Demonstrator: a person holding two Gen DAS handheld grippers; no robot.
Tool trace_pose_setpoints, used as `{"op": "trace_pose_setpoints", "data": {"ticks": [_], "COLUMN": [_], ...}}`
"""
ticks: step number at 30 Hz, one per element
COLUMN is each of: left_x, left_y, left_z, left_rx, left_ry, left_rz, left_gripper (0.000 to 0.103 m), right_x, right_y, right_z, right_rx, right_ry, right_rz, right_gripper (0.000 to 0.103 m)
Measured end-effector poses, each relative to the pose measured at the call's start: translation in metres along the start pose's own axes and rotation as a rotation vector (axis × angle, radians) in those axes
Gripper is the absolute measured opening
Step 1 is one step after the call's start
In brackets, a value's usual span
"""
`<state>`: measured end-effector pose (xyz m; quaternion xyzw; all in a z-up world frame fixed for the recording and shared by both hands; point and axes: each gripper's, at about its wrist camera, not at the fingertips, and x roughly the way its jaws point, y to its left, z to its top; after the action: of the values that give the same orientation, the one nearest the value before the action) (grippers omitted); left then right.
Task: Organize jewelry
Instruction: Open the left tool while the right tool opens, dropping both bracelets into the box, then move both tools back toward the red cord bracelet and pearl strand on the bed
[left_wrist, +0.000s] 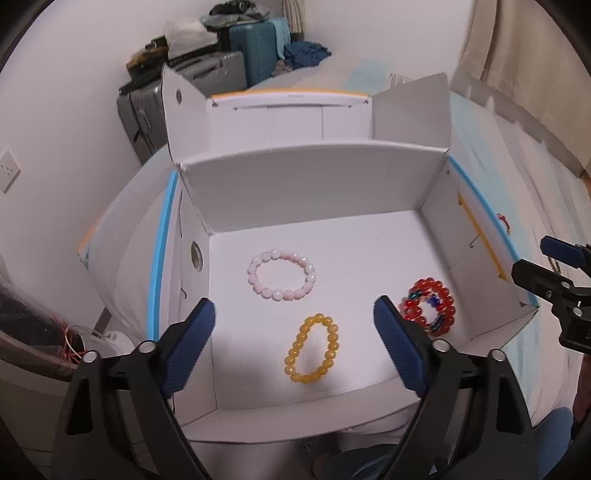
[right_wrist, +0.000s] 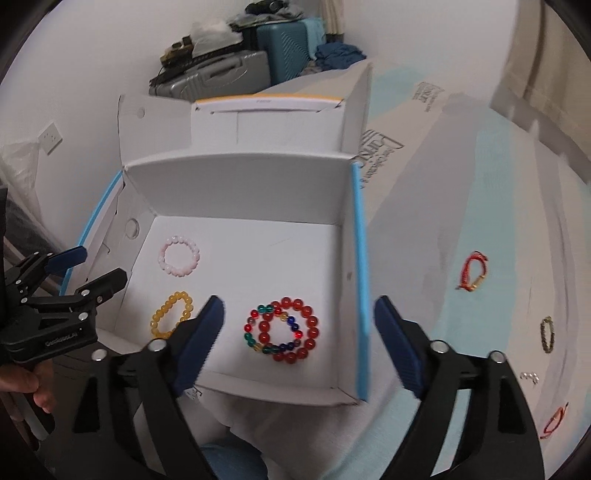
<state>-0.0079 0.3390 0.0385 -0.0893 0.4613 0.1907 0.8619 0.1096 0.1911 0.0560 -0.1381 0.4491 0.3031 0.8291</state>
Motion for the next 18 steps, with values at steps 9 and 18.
{"op": "trace_pose_setpoints", "data": {"ticks": [9,18], "left_x": [-0.032,-0.054], "left_y": [-0.033,-0.076], "left_z": [0.005,0.007], "left_rx": [0.027,0.074], "left_ry": [-0.059,-0.088], "left_rz": [-0.020,-0.056], "left_gripper": [0.097,0.097], "right_x": [-0.045,-0.089], "right_y": [-0.028,-0.066], "right_z": [-0.012,-0.030], "right_rx": [0.029,0.062], "right_ry": [-0.053,-0.094], "right_rz": [-0.031,-0.079], "right_gripper": [0.095,0.095]}}
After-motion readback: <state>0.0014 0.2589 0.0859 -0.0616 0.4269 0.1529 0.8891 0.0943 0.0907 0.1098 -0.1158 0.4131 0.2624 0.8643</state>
